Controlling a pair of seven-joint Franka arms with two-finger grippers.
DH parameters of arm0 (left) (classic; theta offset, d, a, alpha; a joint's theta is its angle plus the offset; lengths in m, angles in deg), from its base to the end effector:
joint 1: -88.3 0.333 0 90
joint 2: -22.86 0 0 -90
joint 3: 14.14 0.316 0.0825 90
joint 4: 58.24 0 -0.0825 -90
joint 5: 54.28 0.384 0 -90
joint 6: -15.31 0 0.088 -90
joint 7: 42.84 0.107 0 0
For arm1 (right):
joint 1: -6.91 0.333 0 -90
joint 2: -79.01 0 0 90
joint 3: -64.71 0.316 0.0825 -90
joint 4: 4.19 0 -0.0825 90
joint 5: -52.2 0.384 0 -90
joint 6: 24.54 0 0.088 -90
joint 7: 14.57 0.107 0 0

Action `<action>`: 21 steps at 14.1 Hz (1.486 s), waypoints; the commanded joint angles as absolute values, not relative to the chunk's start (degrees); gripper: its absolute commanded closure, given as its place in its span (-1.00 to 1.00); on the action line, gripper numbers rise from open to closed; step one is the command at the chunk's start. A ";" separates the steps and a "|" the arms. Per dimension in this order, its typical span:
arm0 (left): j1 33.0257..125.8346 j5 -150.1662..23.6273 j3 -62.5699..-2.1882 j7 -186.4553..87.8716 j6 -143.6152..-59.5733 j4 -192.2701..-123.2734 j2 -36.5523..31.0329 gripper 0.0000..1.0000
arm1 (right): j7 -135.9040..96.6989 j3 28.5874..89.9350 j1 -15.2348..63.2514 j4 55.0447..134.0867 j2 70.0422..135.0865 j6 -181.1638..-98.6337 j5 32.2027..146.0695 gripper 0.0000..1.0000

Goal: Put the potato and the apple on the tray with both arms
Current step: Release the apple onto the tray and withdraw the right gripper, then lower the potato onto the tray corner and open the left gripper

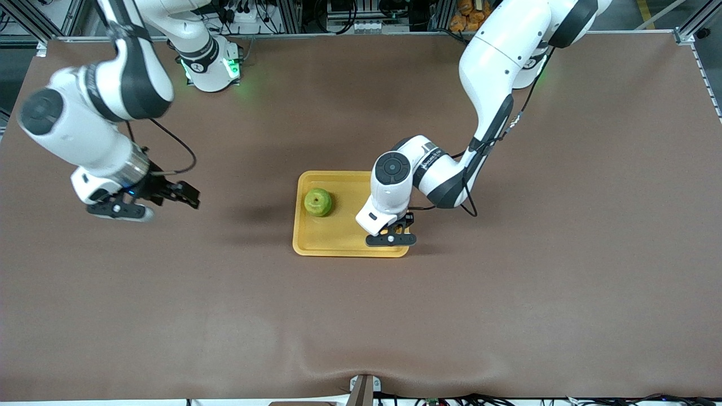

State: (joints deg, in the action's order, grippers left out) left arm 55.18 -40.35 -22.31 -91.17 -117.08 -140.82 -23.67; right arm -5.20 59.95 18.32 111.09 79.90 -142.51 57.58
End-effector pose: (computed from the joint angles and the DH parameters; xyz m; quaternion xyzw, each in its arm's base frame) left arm 0.5654 -0.4635 0.2148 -0.9985 -0.0061 -0.0534 0.0054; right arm 0.5555 0.0699 0.4484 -0.9980 0.0450 -0.0098 0.0429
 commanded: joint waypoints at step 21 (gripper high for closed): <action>57.88 -37.58 -22.05 -86.71 -107.49 -139.71 -18.47 -1.00 | -10.00 61.11 7.35 80.90 76.90 -106.72 54.04 -1.00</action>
State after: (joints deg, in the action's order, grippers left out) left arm 56.00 -38.81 -21.92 -89.17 -110.86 -139.20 -22.08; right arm -10.77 60.60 7.56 85.01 75.42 -108.08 54.44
